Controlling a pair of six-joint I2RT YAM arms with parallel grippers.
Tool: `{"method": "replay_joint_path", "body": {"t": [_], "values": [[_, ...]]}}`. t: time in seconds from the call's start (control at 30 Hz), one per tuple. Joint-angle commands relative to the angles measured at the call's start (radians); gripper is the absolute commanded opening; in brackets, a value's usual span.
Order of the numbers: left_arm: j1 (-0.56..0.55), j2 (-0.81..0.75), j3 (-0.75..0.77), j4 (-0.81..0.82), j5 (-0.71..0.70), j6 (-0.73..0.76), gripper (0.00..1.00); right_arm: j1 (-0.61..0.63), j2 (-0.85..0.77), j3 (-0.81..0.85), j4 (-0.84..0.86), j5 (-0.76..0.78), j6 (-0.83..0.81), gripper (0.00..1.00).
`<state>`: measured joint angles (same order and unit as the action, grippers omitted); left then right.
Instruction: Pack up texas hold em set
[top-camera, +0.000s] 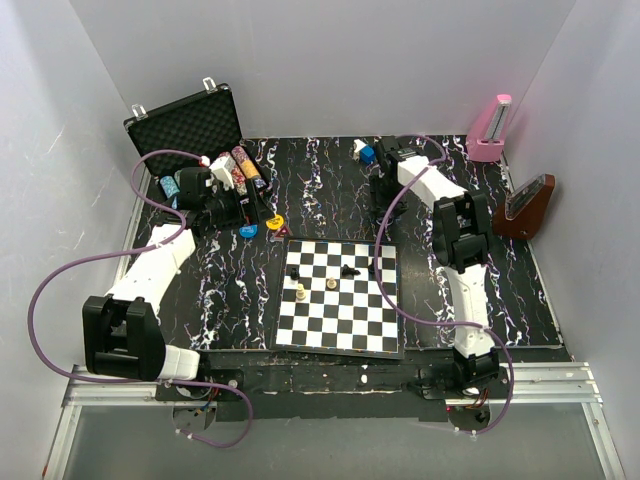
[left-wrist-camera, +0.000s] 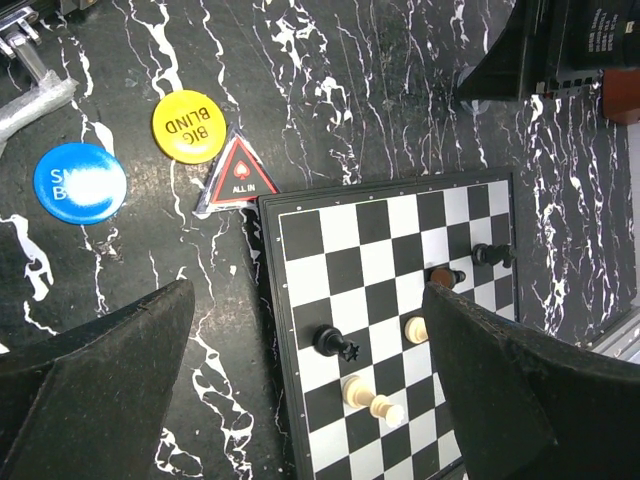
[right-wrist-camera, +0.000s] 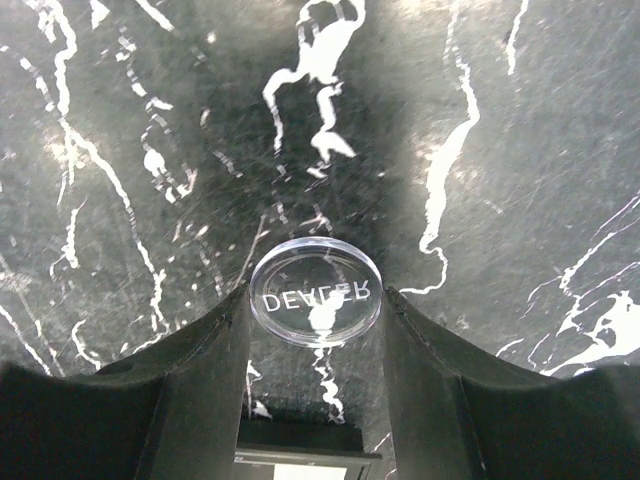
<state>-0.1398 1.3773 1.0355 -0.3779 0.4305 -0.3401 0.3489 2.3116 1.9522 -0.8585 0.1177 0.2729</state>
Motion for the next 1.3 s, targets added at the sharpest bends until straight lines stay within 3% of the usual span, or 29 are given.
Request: {"method": "replay_joint_path", "body": {"t": [0.0,0.4,0.67,1.0,1.27], "values": [[-0.004,0.008,0.017,0.031,0.042,-0.026,0.98,0.038,-0.081,0.013,-0.030,-0.015,-0.014,0.41],[-0.003,0.097,0.058,0.043,0.085,-0.065,0.98,0.177,-0.104,0.059,-0.044,-0.056,-0.009,0.40],[0.003,0.224,0.130,0.062,0.191,-0.138,0.96,0.289,-0.133,0.089,-0.031,-0.107,-0.029,0.40],[0.046,0.385,0.185,0.112,0.393,-0.221,0.75,0.335,-0.210,0.083,-0.027,-0.199,-0.112,0.40],[0.045,0.439,0.195,0.160,0.534,-0.257,0.71,0.361,-0.248,0.060,-0.027,-0.254,-0.181,0.40]]}}
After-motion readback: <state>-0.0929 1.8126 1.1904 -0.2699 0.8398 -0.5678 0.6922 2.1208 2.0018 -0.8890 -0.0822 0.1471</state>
